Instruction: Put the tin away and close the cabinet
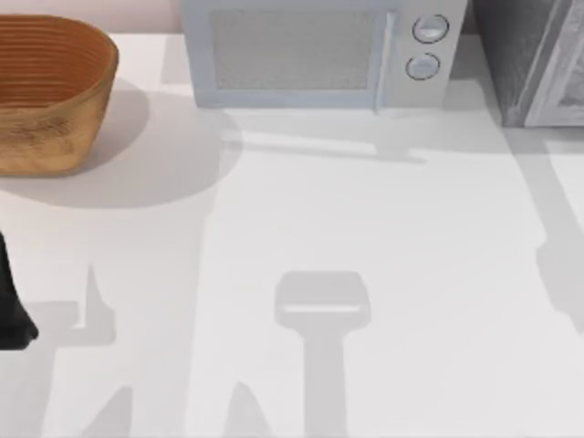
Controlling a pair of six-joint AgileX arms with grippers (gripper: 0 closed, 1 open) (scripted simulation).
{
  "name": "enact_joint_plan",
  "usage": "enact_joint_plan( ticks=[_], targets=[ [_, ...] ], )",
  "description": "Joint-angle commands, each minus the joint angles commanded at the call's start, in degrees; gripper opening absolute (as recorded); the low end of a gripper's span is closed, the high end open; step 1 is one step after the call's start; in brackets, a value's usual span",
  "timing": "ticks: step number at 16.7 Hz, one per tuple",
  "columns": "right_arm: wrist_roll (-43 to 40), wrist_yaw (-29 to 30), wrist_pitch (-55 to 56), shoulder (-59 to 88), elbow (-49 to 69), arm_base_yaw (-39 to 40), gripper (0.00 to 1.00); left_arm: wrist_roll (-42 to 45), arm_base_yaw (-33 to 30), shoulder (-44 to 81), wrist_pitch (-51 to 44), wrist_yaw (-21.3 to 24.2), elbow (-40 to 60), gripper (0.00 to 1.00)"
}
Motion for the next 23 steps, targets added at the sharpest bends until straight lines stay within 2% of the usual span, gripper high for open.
enact_joint_plan(
  ticks=[2, 15, 23],
  targets=[
    [0.0, 0.0, 0.0, 0.0, 0.0, 0.0, 0.0, 0.0, 0.0, 0.0, 0.0, 0.0, 0.0, 1.0],
    [0.0, 0.0, 0.0, 0.0, 0.0, 0.0, 0.98, 0.0, 0.0, 0.0, 0.0, 0.0, 0.0, 1.0],
    [0.0, 0.0, 0.0, 0.0, 0.0, 0.0, 1.0, 0.0, 0.0, 0.0, 0.0, 0.0, 0.0, 1.0]
  ],
)
